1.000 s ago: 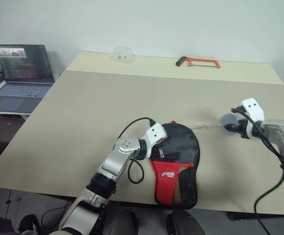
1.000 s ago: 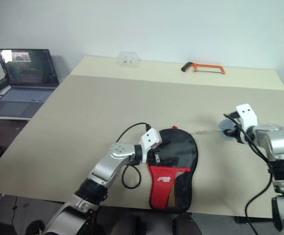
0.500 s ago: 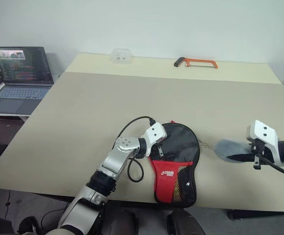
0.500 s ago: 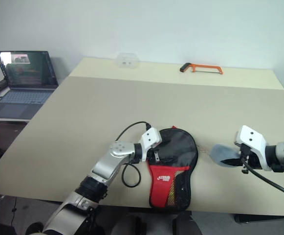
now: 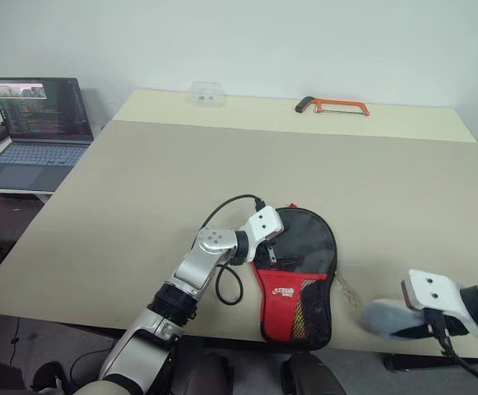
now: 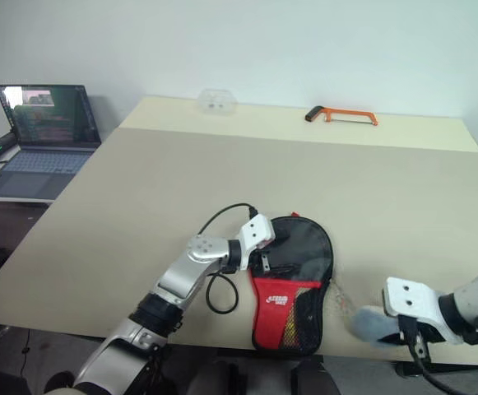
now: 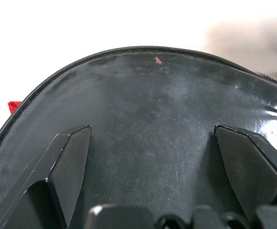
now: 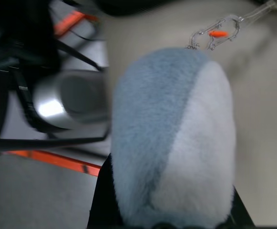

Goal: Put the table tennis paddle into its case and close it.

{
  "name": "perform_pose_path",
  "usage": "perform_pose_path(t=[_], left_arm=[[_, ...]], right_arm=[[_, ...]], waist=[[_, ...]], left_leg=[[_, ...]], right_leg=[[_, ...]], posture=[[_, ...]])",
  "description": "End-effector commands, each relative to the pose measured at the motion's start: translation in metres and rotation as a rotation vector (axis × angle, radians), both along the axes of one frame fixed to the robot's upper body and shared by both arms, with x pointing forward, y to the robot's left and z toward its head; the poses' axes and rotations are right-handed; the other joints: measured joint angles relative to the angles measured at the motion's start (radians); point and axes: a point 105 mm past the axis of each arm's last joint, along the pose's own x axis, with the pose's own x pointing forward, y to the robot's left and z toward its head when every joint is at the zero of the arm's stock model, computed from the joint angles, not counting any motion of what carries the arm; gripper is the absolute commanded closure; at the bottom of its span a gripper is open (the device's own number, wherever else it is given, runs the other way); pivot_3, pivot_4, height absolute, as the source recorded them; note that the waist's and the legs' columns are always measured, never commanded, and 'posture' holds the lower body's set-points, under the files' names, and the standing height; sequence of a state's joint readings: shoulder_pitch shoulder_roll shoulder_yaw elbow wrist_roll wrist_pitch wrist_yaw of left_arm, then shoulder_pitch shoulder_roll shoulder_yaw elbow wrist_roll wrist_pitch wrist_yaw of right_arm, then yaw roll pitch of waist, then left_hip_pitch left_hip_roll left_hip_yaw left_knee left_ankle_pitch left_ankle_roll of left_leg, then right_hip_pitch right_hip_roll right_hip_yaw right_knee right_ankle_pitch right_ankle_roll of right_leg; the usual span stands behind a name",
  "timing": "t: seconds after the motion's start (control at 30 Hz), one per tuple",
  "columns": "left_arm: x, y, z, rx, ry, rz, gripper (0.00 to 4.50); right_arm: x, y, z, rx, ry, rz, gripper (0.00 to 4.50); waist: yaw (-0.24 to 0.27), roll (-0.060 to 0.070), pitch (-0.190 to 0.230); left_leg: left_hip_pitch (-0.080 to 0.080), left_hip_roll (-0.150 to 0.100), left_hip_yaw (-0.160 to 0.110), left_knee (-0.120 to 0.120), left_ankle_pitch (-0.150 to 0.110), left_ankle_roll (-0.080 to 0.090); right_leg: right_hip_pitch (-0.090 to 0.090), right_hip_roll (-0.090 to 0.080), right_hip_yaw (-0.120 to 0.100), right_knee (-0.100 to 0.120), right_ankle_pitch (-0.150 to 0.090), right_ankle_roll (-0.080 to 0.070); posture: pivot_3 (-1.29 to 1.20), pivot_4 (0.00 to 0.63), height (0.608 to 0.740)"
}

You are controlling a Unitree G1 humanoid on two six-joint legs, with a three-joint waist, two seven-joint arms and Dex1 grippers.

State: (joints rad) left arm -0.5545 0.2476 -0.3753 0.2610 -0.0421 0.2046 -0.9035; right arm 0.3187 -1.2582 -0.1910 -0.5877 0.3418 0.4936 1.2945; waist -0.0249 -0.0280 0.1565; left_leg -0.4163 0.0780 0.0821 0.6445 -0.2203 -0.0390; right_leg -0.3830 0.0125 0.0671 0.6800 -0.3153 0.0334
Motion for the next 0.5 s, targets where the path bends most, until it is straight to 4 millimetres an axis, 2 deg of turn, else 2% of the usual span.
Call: perform_pose_path(t=[0.03, 0.2, 0.5], left_arm=[[0.0, 0.007, -0.02, 0.09, 0.026, 0.015, 0.0], [0.003, 0.008, -0.022, 0.108, 0.021, 0.02, 0.0], [0.004, 0.01, -0.024, 0.127, 0.017, 0.025, 0.0]], right_arm=[[-0.031, 0.018, 0.01, 0.06, 0.107, 0.175, 3.94], [-0.054, 0.031, 0.007, 0.074, 0.176, 0.274, 3.96], [-0.064, 0.041, -0.001, 0.083, 0.202, 0.352, 3.96]], waist=[[0.002, 0.0, 0.0], [0.005, -0.001, 0.0], [-0.001, -0.004, 0.0]], left_leg=[[0.0, 0.0, 0.0, 0.0, 0.0, 0.0], [0.001, 0.0, -0.002, 0.0, 0.0, 0.0], [0.01, 0.0, -0.002, 0.0, 0.0, 0.0]], right_leg=[[0.0, 0.0, 0.0, 0.0, 0.0, 0.0], [0.002, 0.0, -0.002, -0.001, 0.0, 0.0], [0.011, 0.0, -0.001, -0.001, 0.0, 0.0]], posture=[[0.0, 0.15, 0.74], [0.0, 0.15, 0.74], [0.0, 0.15, 0.74]])
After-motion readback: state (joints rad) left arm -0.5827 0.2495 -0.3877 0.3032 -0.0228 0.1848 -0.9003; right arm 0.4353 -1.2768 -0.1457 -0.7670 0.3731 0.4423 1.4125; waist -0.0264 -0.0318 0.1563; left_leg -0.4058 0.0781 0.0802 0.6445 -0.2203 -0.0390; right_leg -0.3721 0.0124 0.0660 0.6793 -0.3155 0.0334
